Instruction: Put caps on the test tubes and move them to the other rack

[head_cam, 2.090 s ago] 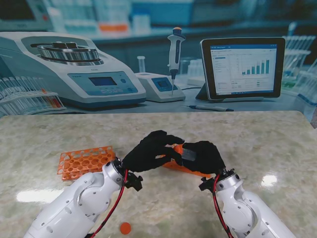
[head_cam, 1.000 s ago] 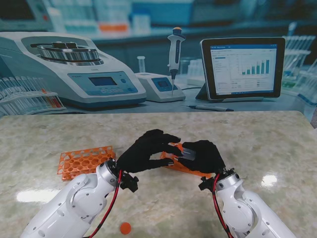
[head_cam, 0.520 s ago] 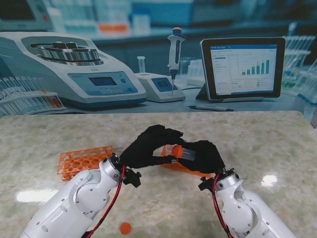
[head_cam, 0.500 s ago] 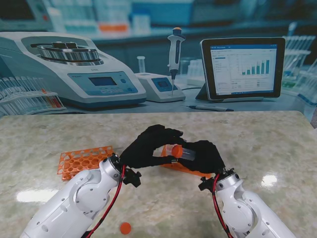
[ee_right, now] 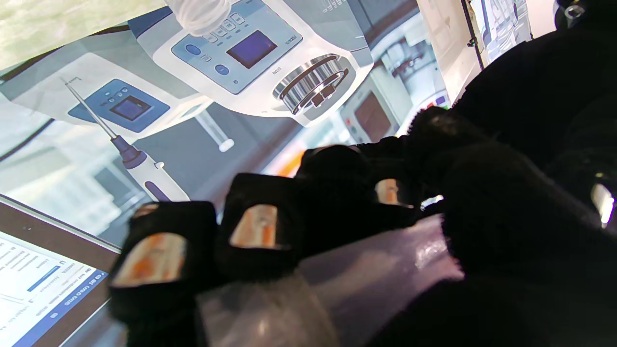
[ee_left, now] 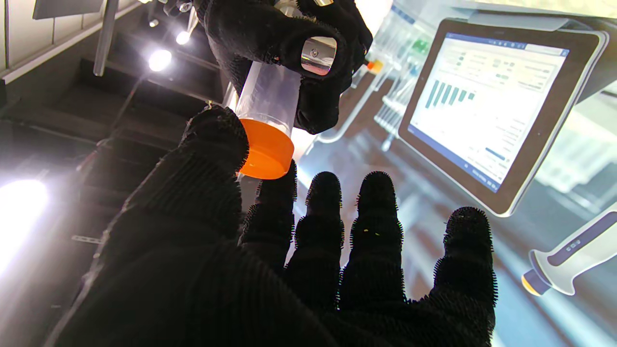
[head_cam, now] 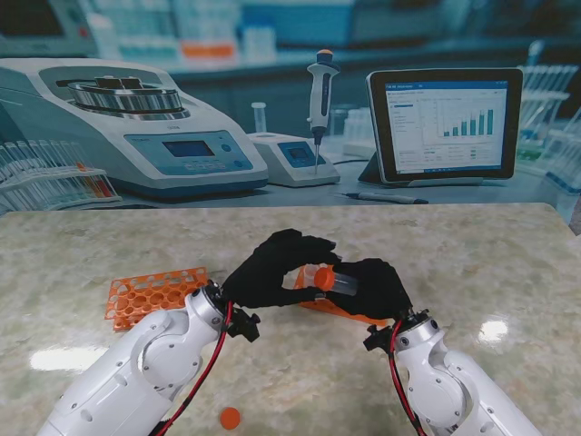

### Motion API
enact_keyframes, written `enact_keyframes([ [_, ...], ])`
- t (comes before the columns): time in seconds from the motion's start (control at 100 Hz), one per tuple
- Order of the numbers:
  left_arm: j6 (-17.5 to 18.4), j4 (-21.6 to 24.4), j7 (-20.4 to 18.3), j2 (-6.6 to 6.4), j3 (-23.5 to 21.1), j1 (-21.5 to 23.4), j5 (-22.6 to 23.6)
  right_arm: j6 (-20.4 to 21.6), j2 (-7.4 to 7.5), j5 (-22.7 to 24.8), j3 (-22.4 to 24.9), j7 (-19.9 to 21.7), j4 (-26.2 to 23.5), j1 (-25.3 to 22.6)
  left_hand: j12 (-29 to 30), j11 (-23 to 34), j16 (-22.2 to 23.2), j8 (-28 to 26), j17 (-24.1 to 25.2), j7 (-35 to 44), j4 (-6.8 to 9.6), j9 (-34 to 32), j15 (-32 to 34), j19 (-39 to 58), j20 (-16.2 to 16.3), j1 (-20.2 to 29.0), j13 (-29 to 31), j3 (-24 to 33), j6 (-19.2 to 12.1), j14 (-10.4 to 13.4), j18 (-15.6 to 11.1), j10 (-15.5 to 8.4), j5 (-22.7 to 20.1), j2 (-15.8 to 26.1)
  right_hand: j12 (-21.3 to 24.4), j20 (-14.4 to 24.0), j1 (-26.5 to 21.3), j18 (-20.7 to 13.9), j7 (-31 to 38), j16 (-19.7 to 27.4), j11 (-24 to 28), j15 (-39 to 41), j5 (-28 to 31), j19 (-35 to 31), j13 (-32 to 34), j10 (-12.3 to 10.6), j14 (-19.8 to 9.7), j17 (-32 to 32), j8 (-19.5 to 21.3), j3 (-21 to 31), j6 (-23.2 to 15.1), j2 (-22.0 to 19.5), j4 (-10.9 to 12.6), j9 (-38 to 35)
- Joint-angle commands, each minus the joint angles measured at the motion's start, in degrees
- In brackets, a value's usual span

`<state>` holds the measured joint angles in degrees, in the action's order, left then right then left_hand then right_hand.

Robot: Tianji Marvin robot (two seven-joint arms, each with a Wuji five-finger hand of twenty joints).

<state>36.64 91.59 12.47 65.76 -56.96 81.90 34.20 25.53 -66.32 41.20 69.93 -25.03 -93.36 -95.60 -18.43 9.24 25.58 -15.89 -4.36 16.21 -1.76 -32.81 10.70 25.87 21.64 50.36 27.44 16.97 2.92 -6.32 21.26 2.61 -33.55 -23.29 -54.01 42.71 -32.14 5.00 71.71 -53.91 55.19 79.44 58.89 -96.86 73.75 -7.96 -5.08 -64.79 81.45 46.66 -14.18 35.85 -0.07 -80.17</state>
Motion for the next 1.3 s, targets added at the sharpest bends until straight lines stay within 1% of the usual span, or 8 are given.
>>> enact_keyframes([
  [0.0,-0.4,-0.2,0.2,0.23,0.2,-0.3,0.2,0.2,-0.13,0.0,-0.2,0.1,-0.4,-0.5,-0.7,-0.3,-0.3,-0.7,0.8,-1.1,-1.1,1.5,-0.8,-2.1,2.0,-0.7,-1.7,2.1,0.5,1.2,-0.9,-0.7,0.8,0.4,-1.0,-0.2,-1.6,-0.8,4.4,-0.4,-0.3,2.0,0.8,-1.7,2.0,-0.1,-3.7,-0.9,1.8,0.5,-3.9,-1.4,-1.0,-1.4],
  [0.45,-0.7,-0.8,1.9,0.5,0.9,-0.7,1.5,0.4,-0.11,0.2,-0.3,0.1,-0.7,-0.5,-1.6,1.1,0.4,-5.8,-0.4,6.6,-0.53,-1.0,0.5,0.0,2.3,4.2,0.9,1.2,-0.1,1.3,-0.6,-1.1,-1.6,3.1,-1.0,-0.2,-1.6,-0.8,4.4,-0.4,-0.3,2.0,0.8,-1.7,2.0,-0.2,-3.7,-0.9,1.8,0.5,-3.9,-1.4,-1.0,-1.5],
  [0.54,-0.8,-1.0,2.2,0.56,1.0,-0.8,1.8,0.3,-0.11,0.2,-0.4,0.0,-0.7,-0.6,-1.8,1.4,0.7,-8.9,-0.6,9.2,-0.75,-1.7,0.8,0.8,2.0,8.4,1.6,-3.0,-0.7,1.2,-0.6,-1.2,-2.0,4.1,-1.0,-0.2,-1.6,-0.8,4.4,-0.4,-0.3,2.0,0.8,-1.7,2.0,-0.2,-3.7,-0.9,1.8,0.4,-3.9,-1.4,-1.0,-1.5],
  [0.56,-0.8,-1.0,2.2,0.56,1.1,-0.8,1.8,0.3,-0.11,0.2,-0.4,0.0,-0.7,-0.6,-1.8,1.5,0.8,-9.9,-0.5,10.6,0.39,-1.8,0.9,1.1,1.7,11.1,1.7,-7.3,-1.3,1.3,-0.6,-1.2,-2.1,5.3,-1.0,-0.2,-1.6,-0.8,4.4,-0.4,-0.3,2.0,0.8,-1.7,2.0,-0.2,-3.7,-0.9,1.8,0.4,-3.9,-1.4,-1.0,-1.5],
  [0.63,-0.8,-1.1,2.3,0.6,1.2,-0.8,1.7,0.3,-0.11,0.2,-0.4,0.0,-0.8,-0.6,-1.8,1.6,0.9,-11.6,-0.6,13.0,0.61,-2.1,1.0,1.3,1.7,12.8,1.9,-8.8,-1.9,1.3,-0.6,-1.3,-2.1,6.2,-1.0,-0.2,-1.6,-0.8,4.4,-0.4,-0.3,2.0,0.8,-1.7,2.0,-0.2,-3.7,-0.9,1.8,0.4,-3.9,-1.4,-1.0,-1.5],
  [0.85,-0.5,-1.1,2.7,0.79,1.3,-0.7,1.3,0.3,-0.1,0.2,-0.4,0.1,-0.9,-0.6,-2.1,2.1,1.1,-10.6,-0.5,20.7,2.08,-3.3,1.4,1.5,1.6,18.4,2.8,-12.4,-3.2,1.4,-0.6,-1.9,-3.5,9.6,-1.0,-0.3,-1.6,-0.8,4.4,-0.4,-0.3,2.0,0.8,-1.6,2.0,-0.2,-3.7,-0.9,1.8,0.4,-3.9,-1.4,-1.0,-1.5],
  [1.1,0.1,-1.3,3.0,0.92,1.4,-0.7,1.1,0.2,-0.09,0.2,-0.4,0.2,-1.1,-0.6,-2.2,2.8,1.3,-7.6,-0.8,22.1,1.92,-4.9,1.9,1.7,1.5,23.3,4.0,-12.7,-5.0,1.7,-0.5,-3.2,-8.4,12.7,-1.0,-0.3,-1.5,-0.8,4.4,-0.4,-0.3,2.0,0.8,-1.6,2.0,-0.2,-3.7,-0.9,1.8,0.4,-3.9,-1.4,-1.0,-1.5],
  [1.29,0.4,-1.5,3.0,0.85,1.4,-0.8,1.5,0.2,-0.07,0.2,-0.3,0.3,-1.2,-0.7,-1.9,3.0,1.1,-4.8,-0.6,19.1,1.72,-5.0,1.7,1.8,1.3,23.6,4.1,-6.8,-6.8,2.0,-0.6,-5.5,-11.7,11.8,-1.0,-0.3,-1.5,-0.8,4.4,-0.4,-0.3,1.9,0.7,-1.6,2.0,-0.2,-3.8,-0.9,1.9,0.4,-4.0,-1.4,-1.0,-1.5],
])
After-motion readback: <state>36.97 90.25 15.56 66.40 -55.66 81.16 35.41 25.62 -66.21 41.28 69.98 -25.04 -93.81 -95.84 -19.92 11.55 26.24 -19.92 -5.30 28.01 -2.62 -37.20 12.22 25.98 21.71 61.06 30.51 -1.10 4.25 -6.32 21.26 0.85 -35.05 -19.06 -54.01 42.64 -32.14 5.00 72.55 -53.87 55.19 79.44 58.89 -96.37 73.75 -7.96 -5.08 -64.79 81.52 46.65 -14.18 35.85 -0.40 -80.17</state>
